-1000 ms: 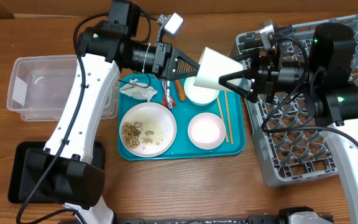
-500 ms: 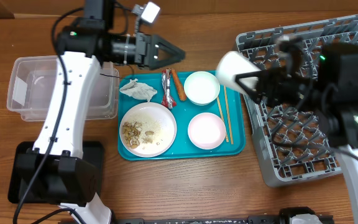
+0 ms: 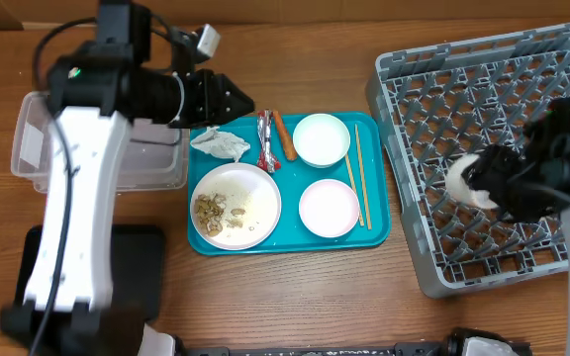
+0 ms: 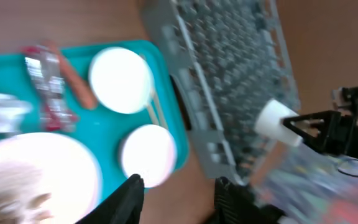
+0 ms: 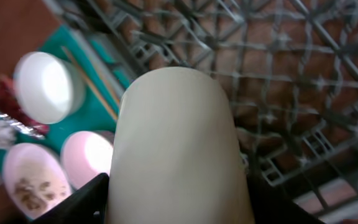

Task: Sort waste into correct bins and load items into the dishwasher
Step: 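Place the white cup upside down in the dish rack with right gripper, then grasp the pink bowl rim with the right gripper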

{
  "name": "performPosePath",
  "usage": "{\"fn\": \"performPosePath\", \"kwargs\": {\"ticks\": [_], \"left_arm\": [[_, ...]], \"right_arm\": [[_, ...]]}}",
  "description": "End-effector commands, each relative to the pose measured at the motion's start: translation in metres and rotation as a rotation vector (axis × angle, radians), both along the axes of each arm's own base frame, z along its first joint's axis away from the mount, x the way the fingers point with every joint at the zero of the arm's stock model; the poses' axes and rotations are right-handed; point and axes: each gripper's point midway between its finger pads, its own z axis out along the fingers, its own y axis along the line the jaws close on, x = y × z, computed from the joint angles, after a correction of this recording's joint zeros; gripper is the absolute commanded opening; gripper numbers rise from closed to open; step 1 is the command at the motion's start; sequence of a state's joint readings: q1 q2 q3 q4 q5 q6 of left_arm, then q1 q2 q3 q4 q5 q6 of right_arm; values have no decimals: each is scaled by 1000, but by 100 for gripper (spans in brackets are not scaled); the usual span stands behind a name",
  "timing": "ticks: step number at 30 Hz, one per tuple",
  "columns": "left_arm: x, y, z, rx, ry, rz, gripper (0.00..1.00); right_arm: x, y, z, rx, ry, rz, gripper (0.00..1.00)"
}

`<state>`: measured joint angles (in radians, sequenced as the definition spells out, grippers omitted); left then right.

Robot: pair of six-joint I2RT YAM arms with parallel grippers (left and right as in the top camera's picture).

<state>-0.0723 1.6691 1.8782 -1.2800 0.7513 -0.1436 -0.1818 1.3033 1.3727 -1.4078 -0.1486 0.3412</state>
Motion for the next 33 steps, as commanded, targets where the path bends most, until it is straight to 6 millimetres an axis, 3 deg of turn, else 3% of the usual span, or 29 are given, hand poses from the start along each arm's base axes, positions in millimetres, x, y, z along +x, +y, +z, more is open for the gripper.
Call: {"fn": "performPosePath", "kwargs": {"ticks": [1,9,11,12,15,19,22,26,29,33], "left_arm": [[-7,28,16,169,-100,121,43],[-16,31,19,185,-97,129,46],[-18,31,18,188,-90,125,47],[-19,31,17,190,-88,122,47],[-20,30,16,195,-88,110,49],[-22,24,16,203,-103,80,51],[-24,19,13,240,-110,68,52],[-24,19,3,373,-114,102,52],[-24,34,0,447,-76,236,49],[-28,61,11,499,-84,390,49]], "right_arm": [[4,-22,-17,-81,94,-83,62],[32,-31,-58,-90,190,-88,63],[34,-31,-64,-86,204,-98,84],[35,-32,-65,-85,206,-111,89],[40,-27,-56,-55,181,-108,91],[48,-19,-21,-22,117,-59,91],[61,5,11,25,5,85,91],[75,61,39,129,-150,297,88],[76,101,40,145,-171,419,85],[70,144,17,68,-121,558,79]]}}
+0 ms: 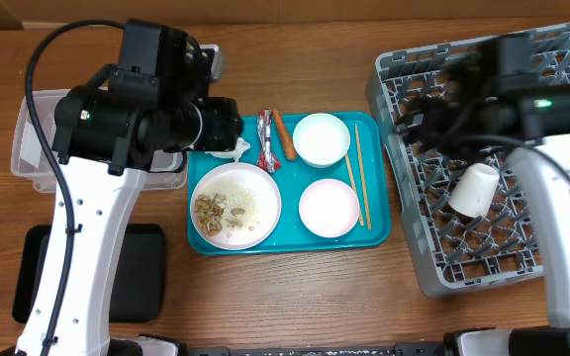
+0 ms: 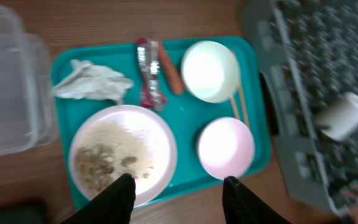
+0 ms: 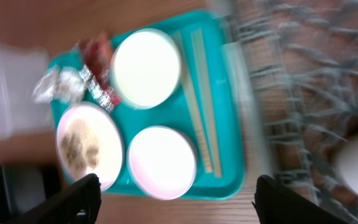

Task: Sort waste into correct bins and load items into the dishwasher
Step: 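Grasp the pink bowl rim with the right gripper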

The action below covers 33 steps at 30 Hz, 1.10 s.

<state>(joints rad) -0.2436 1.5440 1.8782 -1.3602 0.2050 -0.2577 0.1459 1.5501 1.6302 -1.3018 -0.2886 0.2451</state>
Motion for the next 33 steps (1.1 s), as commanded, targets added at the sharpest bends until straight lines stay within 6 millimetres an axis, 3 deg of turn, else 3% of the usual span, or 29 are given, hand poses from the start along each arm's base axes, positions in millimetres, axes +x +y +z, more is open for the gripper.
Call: {"fn": "performPosePath", "kwargs": {"ticks": [1,3,6,12,13,14,25,29,33], "left_arm": [[-2,45,18,100,-73,227,49],[-9,65,29,130,-106,298,52],[-21,81,46,133,-163,344,64],[-37,88,58,135,-200,345,76],[-38,88,58,136,-196,344,81],[-38,88,57,138,-189,344,100],[-34,88,50,146,-165,342,100],[-33,87,48,148,-159,341,100],[-32,87,48,149,-157,341,100]], "right_arm": [[-7,28,-18,-86,22,103,77],[-11,31,-35,-174,53,96,76],[-16,41,-55,-207,103,118,73],[-12,43,-72,-218,135,124,72],[-12,43,-75,-222,147,125,68],[-13,43,-80,-228,164,127,66],[-44,39,-164,-281,351,167,57],[-58,57,-181,-170,362,287,56],[-61,57,-194,-163,360,284,50]]}}
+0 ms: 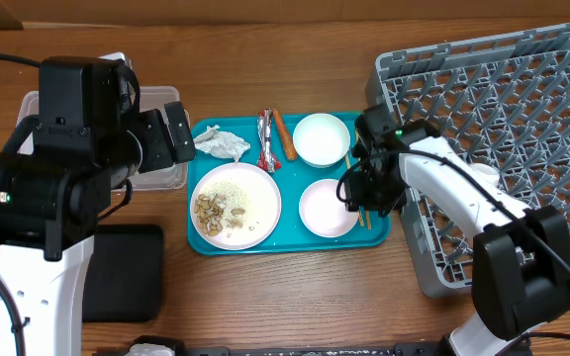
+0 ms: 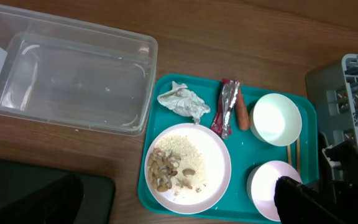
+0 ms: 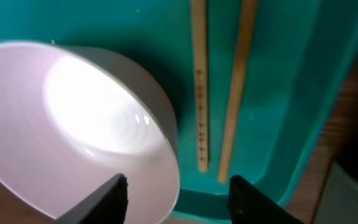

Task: Sort waste into correct bins and load items into the dishwasher
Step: 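Grasp the pink bowl rim with the right gripper, then carry the pink bowl into the back of the dish rack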

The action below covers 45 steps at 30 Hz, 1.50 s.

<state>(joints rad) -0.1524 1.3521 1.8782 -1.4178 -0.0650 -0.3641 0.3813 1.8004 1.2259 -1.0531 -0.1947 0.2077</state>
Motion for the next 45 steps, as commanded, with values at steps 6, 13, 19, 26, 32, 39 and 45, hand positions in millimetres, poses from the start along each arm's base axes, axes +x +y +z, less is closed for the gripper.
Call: {"fn": "performPosePath", "kwargs": {"ticks": [6,13,19,26,32,39,45], "left_arm": [[3,3,0,16,1,9,100],[3,3,0,16,1,9,100],[3,3,0,16,1,9,100],[3,3,0,16,1,9,100],[3,3,0,16,1,9,100],[3,3,0,16,1,9,100],[3,3,0,16,1,9,100]], "right_arm": [[3,11,-3,56,-28,22,32],[16,5,-5,14,-74,-56,28],[22,3,-6,-3,-100,-72,28],[15,0,-15,-11,-83,-76,14],[20,1,6,-3,-105,-76,4],[53,-21,97,-104,-332,-149,4],[85,-135,217,-647,-804,-514,4]]}}
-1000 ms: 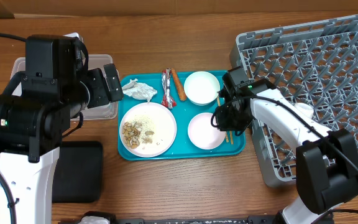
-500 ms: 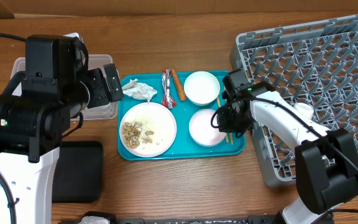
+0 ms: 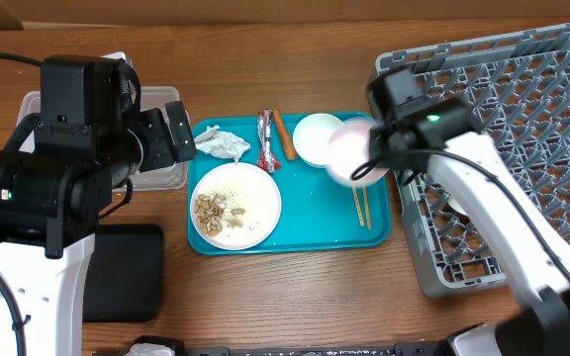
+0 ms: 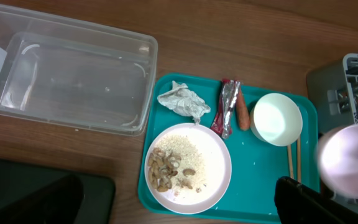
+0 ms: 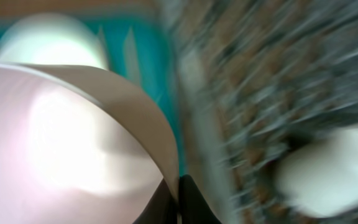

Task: Sort waste into correct bins and load items into the dishwasher
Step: 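Carry the pink bowl into the back of the dish rack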

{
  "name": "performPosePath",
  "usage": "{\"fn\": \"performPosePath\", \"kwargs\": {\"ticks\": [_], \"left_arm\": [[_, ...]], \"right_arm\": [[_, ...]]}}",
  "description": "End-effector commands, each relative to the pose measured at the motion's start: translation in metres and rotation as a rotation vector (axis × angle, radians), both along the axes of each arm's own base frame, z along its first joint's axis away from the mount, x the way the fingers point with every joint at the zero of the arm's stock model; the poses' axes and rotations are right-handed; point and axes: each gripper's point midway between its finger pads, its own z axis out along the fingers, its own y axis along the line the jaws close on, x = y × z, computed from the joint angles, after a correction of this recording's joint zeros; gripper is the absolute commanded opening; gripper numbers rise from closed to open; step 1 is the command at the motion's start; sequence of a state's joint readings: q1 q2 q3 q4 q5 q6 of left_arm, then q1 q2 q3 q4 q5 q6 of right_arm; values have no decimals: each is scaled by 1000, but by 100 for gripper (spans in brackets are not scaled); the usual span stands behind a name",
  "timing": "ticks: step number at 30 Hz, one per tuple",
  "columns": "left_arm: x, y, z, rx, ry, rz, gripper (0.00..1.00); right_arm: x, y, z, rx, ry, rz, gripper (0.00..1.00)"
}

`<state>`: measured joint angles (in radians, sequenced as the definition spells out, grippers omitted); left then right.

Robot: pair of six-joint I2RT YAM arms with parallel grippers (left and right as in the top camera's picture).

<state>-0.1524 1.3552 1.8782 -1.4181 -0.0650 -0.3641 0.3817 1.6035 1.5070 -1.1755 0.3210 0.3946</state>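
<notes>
My right gripper [image 3: 372, 163] is shut on the rim of the pink bowl [image 3: 347, 153], held tilted above the teal tray [image 3: 295, 235] next to the grey dish rack [image 3: 522, 109]. In the right wrist view its fingertips [image 5: 178, 198] pinch the bowl's wall [image 5: 73, 143]. A white cup [image 5: 328, 168] lies in the rack. On the tray are a white bowl [image 3: 317, 138], chopsticks [image 3: 360, 208], a plate of scraps [image 3: 236, 203], a crumpled napkin [image 3: 219, 145], a foil wrapper [image 3: 264, 138] and an orange sausage [image 3: 283, 136]. My left gripper [image 3: 176, 138] hangs open high at the tray's left.
A clear plastic bin [image 4: 67, 84] stands left of the tray, and a black bin [image 3: 127, 277] lies in front of it. The rack's near wall [image 3: 404, 227] rises right beside the tray's right edge.
My right gripper was open around the pink bowl's rim down on the tray. Now it is shut on the rim and the bowl is off the tray, nearer the rack. The left arm has not moved.
First my right gripper held the white cup over the rack while the left hovered over the tray. Then the cup lay in the rack. After that the right gripper was at the pink bowl and the left arm stood back by the clear bin. Now the bowl is lifted.
</notes>
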Motion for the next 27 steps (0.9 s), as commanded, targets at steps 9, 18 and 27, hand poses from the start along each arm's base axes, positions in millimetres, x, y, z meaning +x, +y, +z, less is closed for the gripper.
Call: {"fn": "performPosePath", "kwargs": {"ticks": [9,18,27], "left_arm": [[2,3,1,15,-3,9,100],[2,3,1,15,-3,9,100],[2,3,1,15,-3,9,100]], "right_arm": [[18,-156,131,-725,-532,-615,4],[43,-197,60,-802,-323,-643,4],[55,-218,8,-880,-189,-637,4]]}}
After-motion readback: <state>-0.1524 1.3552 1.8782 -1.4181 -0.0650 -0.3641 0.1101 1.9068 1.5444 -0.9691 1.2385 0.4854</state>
